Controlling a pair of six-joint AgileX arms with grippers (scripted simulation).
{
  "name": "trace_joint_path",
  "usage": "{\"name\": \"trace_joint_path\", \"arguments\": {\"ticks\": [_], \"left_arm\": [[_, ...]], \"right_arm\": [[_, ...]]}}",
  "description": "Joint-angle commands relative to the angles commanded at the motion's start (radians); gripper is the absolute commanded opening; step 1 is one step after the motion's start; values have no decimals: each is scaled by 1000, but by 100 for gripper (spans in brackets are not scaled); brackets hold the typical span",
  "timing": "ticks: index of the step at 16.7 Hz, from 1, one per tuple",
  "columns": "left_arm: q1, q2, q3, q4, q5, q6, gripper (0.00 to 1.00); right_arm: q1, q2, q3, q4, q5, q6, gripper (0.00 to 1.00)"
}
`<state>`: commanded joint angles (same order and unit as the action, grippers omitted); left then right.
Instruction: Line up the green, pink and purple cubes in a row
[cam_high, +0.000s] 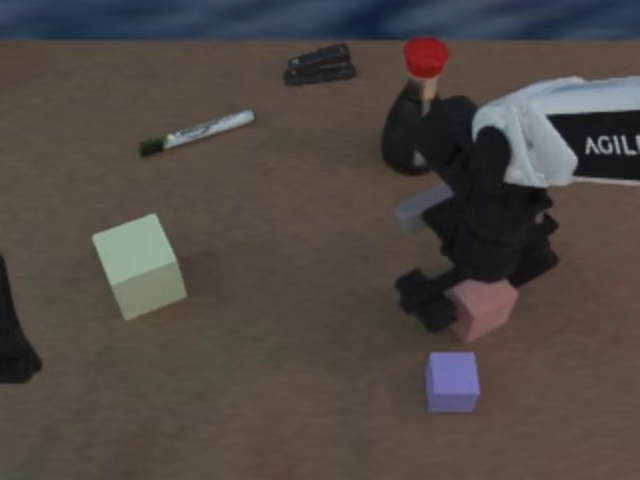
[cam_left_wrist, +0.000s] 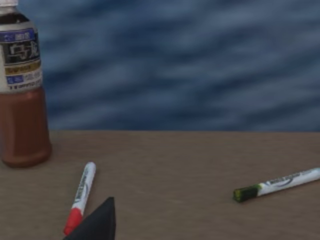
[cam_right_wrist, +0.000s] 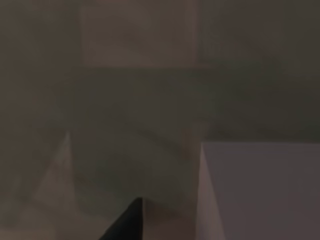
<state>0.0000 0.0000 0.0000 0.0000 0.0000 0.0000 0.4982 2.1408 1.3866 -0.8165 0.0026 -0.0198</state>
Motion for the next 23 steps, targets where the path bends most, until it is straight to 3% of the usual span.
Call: {"name": "trace_joint_path", "arguments": {"ticks": [6, 16, 23], "left_arm": [[0, 0, 0, 0, 0, 0, 100], [0, 0, 0, 0, 0, 0, 100], [0, 0, 0, 0, 0, 0, 100]], "right_arm": [[0, 0, 0, 0, 0, 0, 2], [1, -23, 11, -12, -1, 1, 0], [10, -102, 141, -230, -1, -3, 0]]}}
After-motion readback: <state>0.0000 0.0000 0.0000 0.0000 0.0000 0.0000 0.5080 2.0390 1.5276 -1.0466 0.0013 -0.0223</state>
